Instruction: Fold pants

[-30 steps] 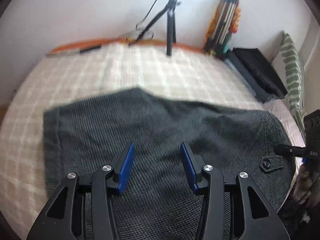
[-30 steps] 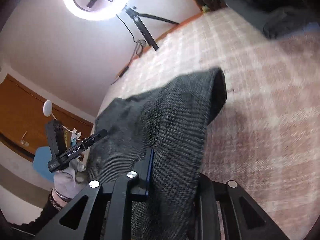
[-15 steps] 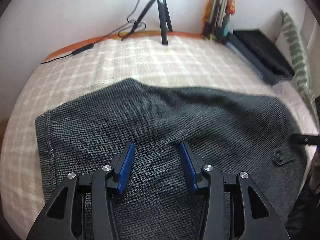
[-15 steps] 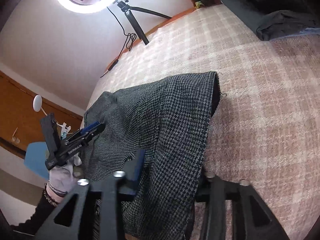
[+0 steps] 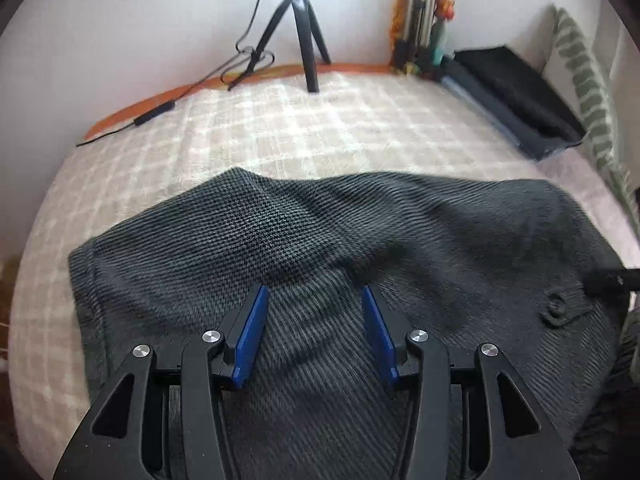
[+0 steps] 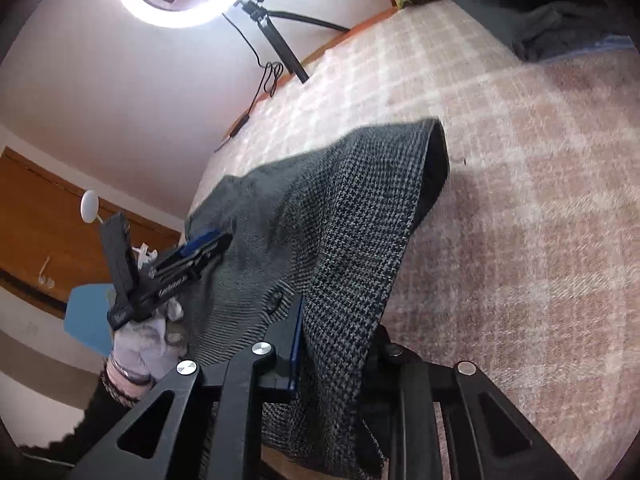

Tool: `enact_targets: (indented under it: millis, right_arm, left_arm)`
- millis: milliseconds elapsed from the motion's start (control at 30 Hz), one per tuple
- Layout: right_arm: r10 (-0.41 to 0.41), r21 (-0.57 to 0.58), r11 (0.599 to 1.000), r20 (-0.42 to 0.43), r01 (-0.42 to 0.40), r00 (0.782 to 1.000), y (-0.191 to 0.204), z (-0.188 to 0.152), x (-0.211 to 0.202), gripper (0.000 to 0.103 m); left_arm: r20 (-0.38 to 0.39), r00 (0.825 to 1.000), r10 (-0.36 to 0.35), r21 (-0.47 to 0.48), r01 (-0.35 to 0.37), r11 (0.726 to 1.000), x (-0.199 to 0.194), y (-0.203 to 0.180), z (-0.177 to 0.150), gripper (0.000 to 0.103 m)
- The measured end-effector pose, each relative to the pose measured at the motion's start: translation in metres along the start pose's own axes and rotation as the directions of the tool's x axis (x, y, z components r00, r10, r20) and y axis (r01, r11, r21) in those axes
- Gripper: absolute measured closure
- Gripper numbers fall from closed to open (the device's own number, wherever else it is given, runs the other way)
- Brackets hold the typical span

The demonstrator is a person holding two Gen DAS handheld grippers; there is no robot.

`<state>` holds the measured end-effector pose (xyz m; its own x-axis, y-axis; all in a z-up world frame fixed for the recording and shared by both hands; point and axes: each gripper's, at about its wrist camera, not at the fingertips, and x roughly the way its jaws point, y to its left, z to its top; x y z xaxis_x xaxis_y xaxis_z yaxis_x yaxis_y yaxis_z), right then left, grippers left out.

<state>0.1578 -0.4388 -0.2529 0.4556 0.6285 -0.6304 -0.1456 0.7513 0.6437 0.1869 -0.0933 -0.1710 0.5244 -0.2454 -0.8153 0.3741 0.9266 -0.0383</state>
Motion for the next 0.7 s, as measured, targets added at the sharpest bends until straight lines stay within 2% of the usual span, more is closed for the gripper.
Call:
enact_targets:
  millis: [167,300,333,400,533,700]
  right_arm:
    - [-0.021,-0.003,1.0,0.017,0.022,1.0,0.024,0.006,-0.013,0.085]
    - [-0.01,-0.013,1.0,0.036,0.01,0.999,0.044,0.01,-0.018,0.085]
    - [-0.006,-0.021,1.0,0.04,0.007,0.999,0.05,0.011,-0.02,0.085]
    - [-0.01,-0.046,0.999,0.048,0.013,0.999,0.065,0.012,-0.021,0.086]
    - [-0.042,-0.136,0.989,0.058,0.05,0.997,0.098,0.014,-0.021,0.086]
    - [-0.077,-0.212,0.973,0.067,0.09,0.995,0.128,0.015,-0.018,0.086]
  left_arm:
    - [0.011,0.997,-0.082,0.066,0.081,0.995,-0.02,-0.021,-0.028,0.056]
    - [-0.046,0.997,-0.053,0.118,0.059,0.991,0.003,-0.035,-0.052,0.054]
    - [-0.018,0.998,-0.057,0.114,0.059,0.992,0.002,-0.034,-0.054,0.052]
    - [-0.028,0.997,-0.066,0.103,0.069,0.992,0.002,-0.031,-0.051,0.052]
    - [-0.01,0.994,-0.112,0.004,0.112,0.994,-0.016,-0.011,-0.044,0.052]
    - [0.067,0.994,-0.091,-0.085,0.097,0.992,-0.058,0.028,-0.044,0.052]
